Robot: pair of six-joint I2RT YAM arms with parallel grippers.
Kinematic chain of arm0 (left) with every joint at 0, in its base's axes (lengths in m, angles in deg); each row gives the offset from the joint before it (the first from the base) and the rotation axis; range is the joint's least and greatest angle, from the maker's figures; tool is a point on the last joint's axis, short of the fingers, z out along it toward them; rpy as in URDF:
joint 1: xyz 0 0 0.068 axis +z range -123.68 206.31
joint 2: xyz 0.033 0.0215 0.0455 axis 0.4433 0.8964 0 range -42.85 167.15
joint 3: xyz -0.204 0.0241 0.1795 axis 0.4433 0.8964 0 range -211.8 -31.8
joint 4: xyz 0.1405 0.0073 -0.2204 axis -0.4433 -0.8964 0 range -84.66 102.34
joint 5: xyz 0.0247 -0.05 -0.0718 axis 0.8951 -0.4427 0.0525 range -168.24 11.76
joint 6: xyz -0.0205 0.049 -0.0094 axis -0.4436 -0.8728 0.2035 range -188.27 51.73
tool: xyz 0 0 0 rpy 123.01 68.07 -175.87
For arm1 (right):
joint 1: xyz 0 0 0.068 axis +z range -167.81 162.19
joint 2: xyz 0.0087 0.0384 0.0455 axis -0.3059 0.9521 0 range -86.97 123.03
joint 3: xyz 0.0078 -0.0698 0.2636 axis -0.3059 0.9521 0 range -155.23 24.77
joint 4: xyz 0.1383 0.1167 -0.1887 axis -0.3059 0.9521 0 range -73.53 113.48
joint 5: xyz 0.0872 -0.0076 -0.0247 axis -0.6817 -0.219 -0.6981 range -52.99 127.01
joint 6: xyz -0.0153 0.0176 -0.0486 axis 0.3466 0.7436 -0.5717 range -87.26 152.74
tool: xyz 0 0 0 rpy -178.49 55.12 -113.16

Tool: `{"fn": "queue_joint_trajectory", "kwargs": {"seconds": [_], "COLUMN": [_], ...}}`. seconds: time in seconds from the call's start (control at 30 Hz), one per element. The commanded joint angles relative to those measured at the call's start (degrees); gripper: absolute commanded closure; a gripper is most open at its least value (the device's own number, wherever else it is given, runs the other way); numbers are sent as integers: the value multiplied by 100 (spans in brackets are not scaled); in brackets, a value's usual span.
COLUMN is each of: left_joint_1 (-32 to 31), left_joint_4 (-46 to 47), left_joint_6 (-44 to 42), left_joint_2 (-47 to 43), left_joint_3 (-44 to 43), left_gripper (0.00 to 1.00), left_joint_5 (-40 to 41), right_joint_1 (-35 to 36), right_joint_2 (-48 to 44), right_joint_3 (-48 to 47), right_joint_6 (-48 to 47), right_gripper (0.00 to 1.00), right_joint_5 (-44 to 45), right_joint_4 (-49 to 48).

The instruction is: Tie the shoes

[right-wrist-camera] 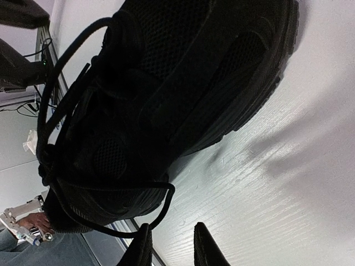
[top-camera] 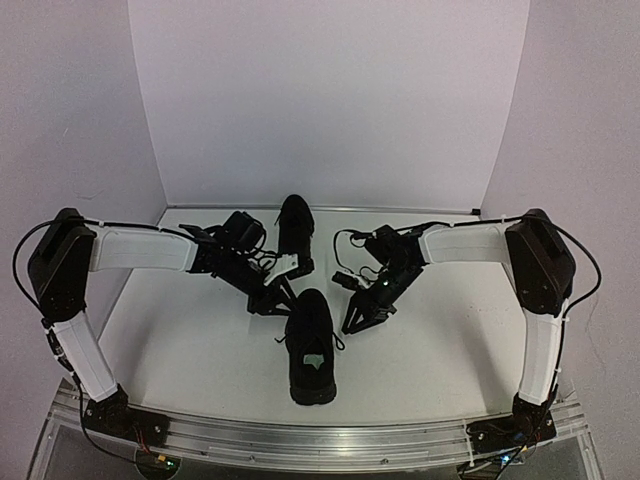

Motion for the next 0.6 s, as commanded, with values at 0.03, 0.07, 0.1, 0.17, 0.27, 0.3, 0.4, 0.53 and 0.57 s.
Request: {"fn": "queue_joint_trajectory", "kwargs": {"seconds": [0.03,0.07,0.1,0.17,0.27,0.3,0.4,0.53,0.57], "left_joint_1": [-117,-128,-145,-194,-264,-282,-322,-351,-355], "left_joint_4": [-544,-570,-615,-724,-785,-778,-694,-759,-789], "left_joint_6": [-475,-512,-558,-630,-674,-671,-625,-556,-547], "left_joint_2": [43,44,63,120,211,233,325,494,531], "left_joint_3": [-333,-334,-357,-415,-500,-524,-597,-762,-796], "left_gripper": [69,69,69,69,69,69,69,73,74], "left_joint_5": [-190,-196,-190,-194,-159,-146,-99,-91,-111], "right_joint_1": [-28,-28,-28,-27,-25,-25,-27,-26,-27], "right_joint_2": [-68,-42,-22,21,51,58,62,66,70], "right_joint_3": [-128,-157,-183,-196,-205,-210,-205,-209,-216], "right_joint_6": [-83,-81,-77,-82,-82,-81,-80,-209,-259], "right_gripper": [74,74,74,75,75,75,74,75,74], "right_joint_5": [-141,-149,-156,-157,-177,-182,-190,-192,-207], "right_joint_4": [55,59,61,62,54,53,53,53,53]}}
